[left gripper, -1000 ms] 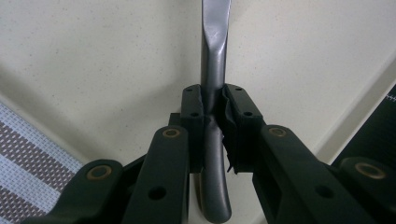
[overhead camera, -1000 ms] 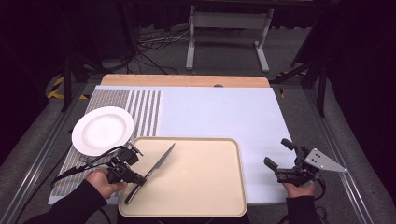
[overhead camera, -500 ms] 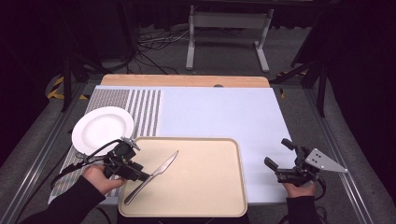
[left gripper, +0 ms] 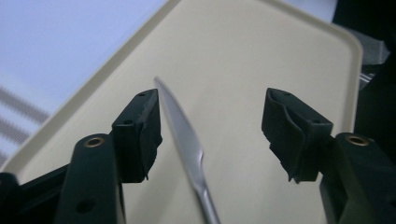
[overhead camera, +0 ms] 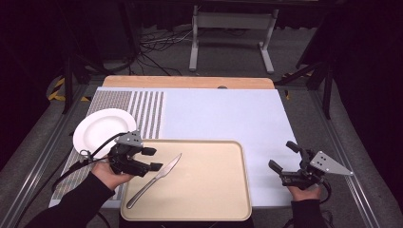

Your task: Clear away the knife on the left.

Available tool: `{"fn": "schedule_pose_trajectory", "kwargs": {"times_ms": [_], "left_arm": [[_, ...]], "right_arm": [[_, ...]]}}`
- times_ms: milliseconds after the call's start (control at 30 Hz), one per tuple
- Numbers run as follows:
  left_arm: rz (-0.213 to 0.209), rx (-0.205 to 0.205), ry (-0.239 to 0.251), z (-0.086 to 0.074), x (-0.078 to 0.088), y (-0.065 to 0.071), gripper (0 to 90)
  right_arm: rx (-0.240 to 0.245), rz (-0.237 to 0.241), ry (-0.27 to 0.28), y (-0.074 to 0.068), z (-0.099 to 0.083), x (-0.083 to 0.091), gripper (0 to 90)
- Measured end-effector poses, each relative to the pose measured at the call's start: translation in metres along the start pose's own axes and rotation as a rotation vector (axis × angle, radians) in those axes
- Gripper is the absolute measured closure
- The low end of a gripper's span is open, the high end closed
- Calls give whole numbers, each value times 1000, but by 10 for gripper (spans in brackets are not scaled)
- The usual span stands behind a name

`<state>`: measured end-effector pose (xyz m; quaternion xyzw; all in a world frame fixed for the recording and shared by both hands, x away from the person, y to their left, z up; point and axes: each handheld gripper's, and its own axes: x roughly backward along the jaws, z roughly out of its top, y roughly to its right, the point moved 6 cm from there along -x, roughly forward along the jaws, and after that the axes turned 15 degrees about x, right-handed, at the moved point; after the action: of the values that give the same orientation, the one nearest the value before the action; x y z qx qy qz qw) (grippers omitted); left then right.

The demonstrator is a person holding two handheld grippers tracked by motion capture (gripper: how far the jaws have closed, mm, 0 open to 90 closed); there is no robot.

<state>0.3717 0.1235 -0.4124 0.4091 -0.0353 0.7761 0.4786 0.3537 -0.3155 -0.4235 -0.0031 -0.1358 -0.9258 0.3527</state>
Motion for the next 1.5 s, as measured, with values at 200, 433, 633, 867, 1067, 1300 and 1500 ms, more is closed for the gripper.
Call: {"fn": "schedule_pose_trajectory", "kwargs": {"times_ms": [200, 433, 633, 867, 1067, 1300, 1500], "left_arm": [[-20, 9, -16, 7, -15, -3, 546], [4, -16, -60, 7, -39, -1, 777], [43, -11, -95, 0, -57, -5, 900], [44, -28, -185, -10, -74, -7, 900], [54, -47, -241, -18, -83, -6, 900], [78, -48, -262, -18, -87, -12, 900], [95, -62, -274, -20, -88, -14, 900]], "right_arm": [[1, 0, -1, 0, 0, 0, 14], [-1, 2, -5, 1, -2, 0, 14], [-9, 0, -1, 1, -2, 1, 14], [-11, 4, -4, 1, -2, 1, 15], [-7, 7, -8, 1, -3, 0, 17], [-9, 10, -10, 1, -3, -1, 17], [-10, 11, -11, 1, -3, -1, 18]]}}
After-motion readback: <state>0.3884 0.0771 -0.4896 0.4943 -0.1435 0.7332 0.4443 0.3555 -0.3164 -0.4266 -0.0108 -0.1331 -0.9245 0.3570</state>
